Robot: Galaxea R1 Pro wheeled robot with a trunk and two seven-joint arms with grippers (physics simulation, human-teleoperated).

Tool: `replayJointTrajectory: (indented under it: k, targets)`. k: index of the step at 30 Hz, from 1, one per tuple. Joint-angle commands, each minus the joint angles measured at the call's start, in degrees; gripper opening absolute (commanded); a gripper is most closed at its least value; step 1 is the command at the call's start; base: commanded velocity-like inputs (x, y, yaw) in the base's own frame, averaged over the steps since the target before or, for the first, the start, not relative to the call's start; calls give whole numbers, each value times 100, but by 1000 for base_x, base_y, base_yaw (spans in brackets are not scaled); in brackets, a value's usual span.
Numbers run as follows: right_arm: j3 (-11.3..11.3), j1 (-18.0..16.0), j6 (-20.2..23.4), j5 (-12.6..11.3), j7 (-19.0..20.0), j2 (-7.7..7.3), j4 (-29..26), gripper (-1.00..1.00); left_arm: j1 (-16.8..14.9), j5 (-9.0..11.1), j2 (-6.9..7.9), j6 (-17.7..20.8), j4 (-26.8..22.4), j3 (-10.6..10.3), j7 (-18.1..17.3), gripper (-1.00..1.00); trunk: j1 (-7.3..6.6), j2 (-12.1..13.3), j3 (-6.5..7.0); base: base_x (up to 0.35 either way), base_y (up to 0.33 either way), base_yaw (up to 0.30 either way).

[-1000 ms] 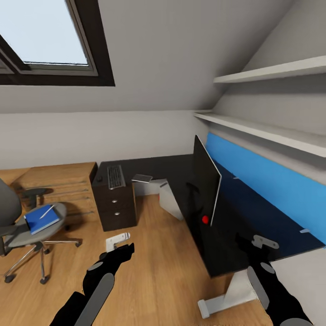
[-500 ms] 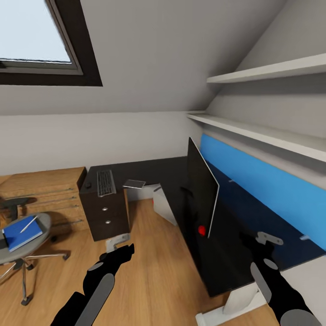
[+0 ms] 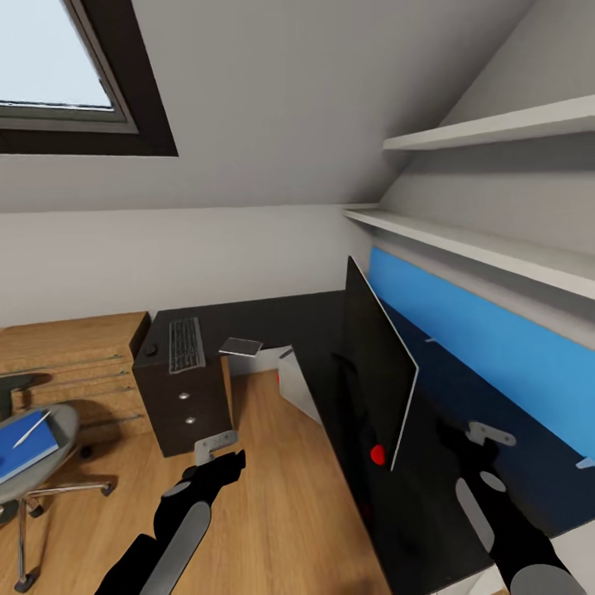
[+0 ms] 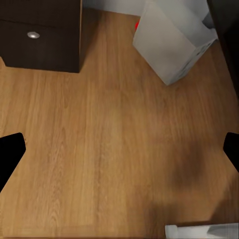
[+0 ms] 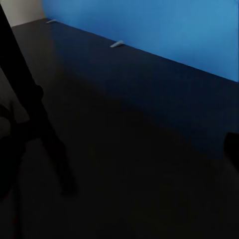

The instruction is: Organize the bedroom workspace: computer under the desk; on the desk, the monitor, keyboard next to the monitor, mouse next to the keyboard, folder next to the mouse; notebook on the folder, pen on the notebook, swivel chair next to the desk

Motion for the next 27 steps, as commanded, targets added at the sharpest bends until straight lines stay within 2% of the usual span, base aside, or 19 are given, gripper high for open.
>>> replayJointTrajectory:
  k: [1, 5, 8, 22, 27]
  targets:
    - [13, -5, -29, -61, -16, 0, -7, 100, -8, 44, 5, 6, 18, -17, 54, 100, 5, -13, -13, 127, 0, 0]
    - [22, -6, -30, -61, -31, 36, -42, 100, -8, 38, 4, 7, 84, -21, 54, 100, 5, -13, -13, 60, 0, 1]
    - [31, -8, -30, -51, -38, 133, -60, 100, -8, 34, 0, 7, 111, -18, 54, 100, 5, -13, -13, 15, 0, 145]
    - [48, -11, -30, -43, -40, 208, -64, 100, -8, 35, -5, 7, 125, -21, 56, 100, 5, -13, -13, 1, 0, 264]
    - [235, -9, -30, -43, -44, 219, -64, 100, -8, 43, -10, 7, 131, -21, 61, 100, 5, -13, -13, 0, 0, 276]
